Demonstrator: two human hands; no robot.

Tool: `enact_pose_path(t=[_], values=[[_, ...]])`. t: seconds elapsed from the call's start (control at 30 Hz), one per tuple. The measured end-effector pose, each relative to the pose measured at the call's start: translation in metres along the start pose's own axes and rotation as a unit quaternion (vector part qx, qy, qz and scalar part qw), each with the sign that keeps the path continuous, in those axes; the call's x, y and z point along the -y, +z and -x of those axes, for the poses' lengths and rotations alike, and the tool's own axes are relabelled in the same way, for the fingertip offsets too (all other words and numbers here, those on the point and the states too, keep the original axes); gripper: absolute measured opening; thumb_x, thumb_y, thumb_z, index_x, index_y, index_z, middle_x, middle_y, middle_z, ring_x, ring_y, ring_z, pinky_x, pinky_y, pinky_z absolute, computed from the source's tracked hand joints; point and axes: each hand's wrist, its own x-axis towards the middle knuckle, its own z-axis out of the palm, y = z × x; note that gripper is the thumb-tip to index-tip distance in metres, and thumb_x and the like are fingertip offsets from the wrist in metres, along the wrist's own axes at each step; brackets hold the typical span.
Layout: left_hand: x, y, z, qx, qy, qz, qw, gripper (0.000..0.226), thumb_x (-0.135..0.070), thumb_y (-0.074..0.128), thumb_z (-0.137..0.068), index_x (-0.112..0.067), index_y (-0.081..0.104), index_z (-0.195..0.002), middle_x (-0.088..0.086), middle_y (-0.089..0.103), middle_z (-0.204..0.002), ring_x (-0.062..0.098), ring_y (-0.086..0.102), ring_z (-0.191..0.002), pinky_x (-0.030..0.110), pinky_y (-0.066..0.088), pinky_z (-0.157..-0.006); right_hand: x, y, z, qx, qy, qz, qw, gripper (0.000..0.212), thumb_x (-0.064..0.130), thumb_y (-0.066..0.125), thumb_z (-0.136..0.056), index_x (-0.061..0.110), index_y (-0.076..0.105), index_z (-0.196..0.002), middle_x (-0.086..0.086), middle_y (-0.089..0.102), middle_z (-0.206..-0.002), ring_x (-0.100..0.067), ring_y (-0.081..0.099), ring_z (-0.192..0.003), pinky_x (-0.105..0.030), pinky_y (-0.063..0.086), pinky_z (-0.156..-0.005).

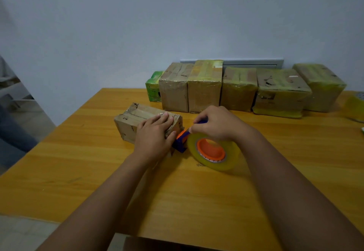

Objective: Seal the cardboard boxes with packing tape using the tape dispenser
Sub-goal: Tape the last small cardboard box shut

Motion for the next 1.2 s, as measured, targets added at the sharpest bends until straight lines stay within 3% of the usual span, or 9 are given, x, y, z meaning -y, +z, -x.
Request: enact_pose_path(t=[0.13, 0.23, 0.3, 0.37, 0.57, 0.87, 1.0, 1.1, 1.2], values=[[0.002, -0.002, -0.001, 0.006, 0.016, 0.008, 1.0, 0.053, -0.049, 0.046, -0.097, -0.033, 0.038, -0.147, -0.01, 0.03, -0.156, 0.013, 0.024, -0.144, 0.04, 0.02, -0.111, 0.003, 0.002, -0.009, 0.008, 0.018, 0.019, 1.0, 0.043, 0.055, 0.064, -0.078, 0.014, 0.077, -0.084, -0.012, 0.071, -0.078, -0.031, 0.06, -0.068, -0.044, 0.046, -0.054], [0.018, -0.009, -0.002, 0.022, 0.043, 0.006, 0.999, 0.052, -0.04, 0.046, -0.099, -0.03, 0.036, -0.149, -0.009, 0.029, -0.157, 0.012, 0.022, -0.146, 0.038, 0.018, -0.113, 0.012, 0.012, -0.012, 0.013, 0.025, 0.054, 0.998, 0.047, 0.055, 0.063, -0.077, 0.01, 0.076, -0.087, -0.013, 0.068, -0.071, -0.021, 0.047, -0.055, -0.035, 0.036, -0.049], [0.035, -0.015, -0.001, 0.033, 0.038, 0.009, 0.999, 0.052, -0.03, 0.048, -0.099, -0.028, 0.035, -0.149, -0.007, 0.028, -0.158, 0.014, 0.017, -0.147, 0.04, 0.012, -0.117, 0.012, 0.012, -0.01, 0.002, 0.033, 0.049, 0.998, 0.044, 0.054, 0.065, -0.079, 0.012, 0.076, -0.087, -0.012, 0.07, -0.078, -0.02, 0.055, -0.06, -0.036, 0.044, -0.052], [0.05, -0.019, 0.004, 0.035, 0.028, 0.007, 0.999, 0.053, -0.021, 0.049, -0.098, -0.027, 0.036, -0.149, -0.005, 0.028, -0.158, 0.018, 0.014, -0.148, 0.041, 0.007, -0.119, 0.005, 0.008, -0.001, -0.02, 0.043, 0.021, 0.999, 0.037, 0.052, 0.067, -0.082, 0.017, 0.076, -0.09, -0.004, 0.071, -0.085, -0.017, 0.062, -0.074, -0.039, 0.054, -0.064], [0.051, -0.017, 0.009, -0.01, 0.022, -0.019, 1.0, 0.055, -0.037, 0.059, -0.094, -0.019, 0.044, -0.143, 0.005, 0.046, -0.148, 0.022, 0.038, -0.139, 0.039, 0.023, -0.115, -0.018, 0.013, 0.027, -0.129, 0.043, -0.06, 0.989, 0.035, 0.049, 0.07, -0.082, 0.025, 0.071, -0.108, 0.003, 0.066, -0.1, -0.013, 0.059, -0.089, -0.031, 0.052, -0.074], [0.059, -0.016, 0.022, -0.004, 0.156, -0.02, 0.988, 0.061, -0.038, 0.066, -0.089, -0.019, 0.046, -0.143, 0.002, 0.047, -0.147, 0.026, 0.038, -0.139, 0.042, 0.022, -0.115, -0.032, 0.042, 0.027, -0.346, 0.029, -0.129, 0.929, 0.044, 0.038, 0.073, -0.084, 0.021, 0.065, -0.123, 0.001, 0.057, -0.102, -0.01, 0.054, -0.085, -0.011, 0.037, -0.064], [0.054, -0.014, 0.023, -0.015, 0.133, -0.061, 0.989, 0.078, -0.048, 0.074, -0.077, -0.008, 0.05, -0.14, 0.013, 0.053, -0.14, 0.029, 0.05, -0.13, 0.043, 0.031, -0.109, -0.038, 0.055, 0.022, -0.37, 0.026, -0.145, 0.917, 0.047, 0.039, 0.073, -0.084, 0.018, 0.065, -0.125, -0.002, 0.058, -0.108, -0.011, 0.055, -0.09, -0.009, 0.038, -0.067], [0.048, -0.014, 0.022, -0.017, 0.12, -0.063, 0.991, 0.075, -0.042, 0.078, -0.076, -0.006, 0.054, -0.137, 0.014, 0.057, -0.135, 0.03, 0.056, -0.124, 0.044, 0.037, -0.106, -0.042, 0.058, 0.022, -0.373, 0.023, -0.151, 0.915, 0.053, 0.048, 0.066, -0.081, 0.018, 0.065, -0.125, -0.002, 0.058, -0.108, -0.014, 0.056, -0.091, -0.012, 0.039, -0.067], [0.045, -0.013, 0.022, -0.014, 0.102, -0.07, 0.992, 0.069, -0.048, 0.068, -0.084, -0.008, 0.053, -0.138, 0.013, 0.056, -0.137, 0.028, 0.053, -0.127, 0.042, 0.034, -0.109, -0.044, 0.06, 0.024, -0.379, 0.016, -0.154, 0.912, 0.049, 0.043, 0.07, -0.084, 0.017, 0.064, -0.126, -0.003, 0.057, -0.109, -0.016, 0.057, -0.092, -0.013, 0.041, -0.068]])
